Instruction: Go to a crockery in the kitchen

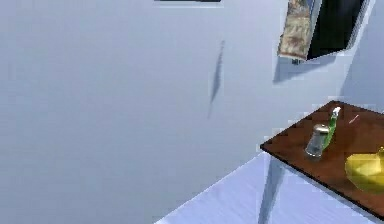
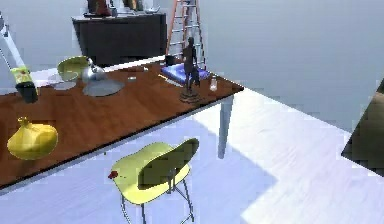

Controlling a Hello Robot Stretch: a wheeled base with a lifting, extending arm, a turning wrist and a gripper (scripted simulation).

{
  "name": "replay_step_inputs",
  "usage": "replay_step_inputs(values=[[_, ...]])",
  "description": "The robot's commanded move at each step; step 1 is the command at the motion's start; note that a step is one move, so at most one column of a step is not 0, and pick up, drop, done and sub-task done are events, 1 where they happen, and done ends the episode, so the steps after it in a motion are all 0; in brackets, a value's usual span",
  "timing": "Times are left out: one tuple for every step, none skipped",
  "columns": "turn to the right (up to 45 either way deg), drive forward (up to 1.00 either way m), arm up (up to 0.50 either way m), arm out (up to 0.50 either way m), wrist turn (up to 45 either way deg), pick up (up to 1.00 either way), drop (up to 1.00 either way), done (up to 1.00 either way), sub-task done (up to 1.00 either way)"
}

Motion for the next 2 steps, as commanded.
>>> replay_step_inputs(values=[[9.0,0.0,0.0,0.0,0.0,0.0,0.0,0.0,0.0],[0.0,0.45,0.0,0.0,0.0,0.0,0.0,0.0,0.0]])
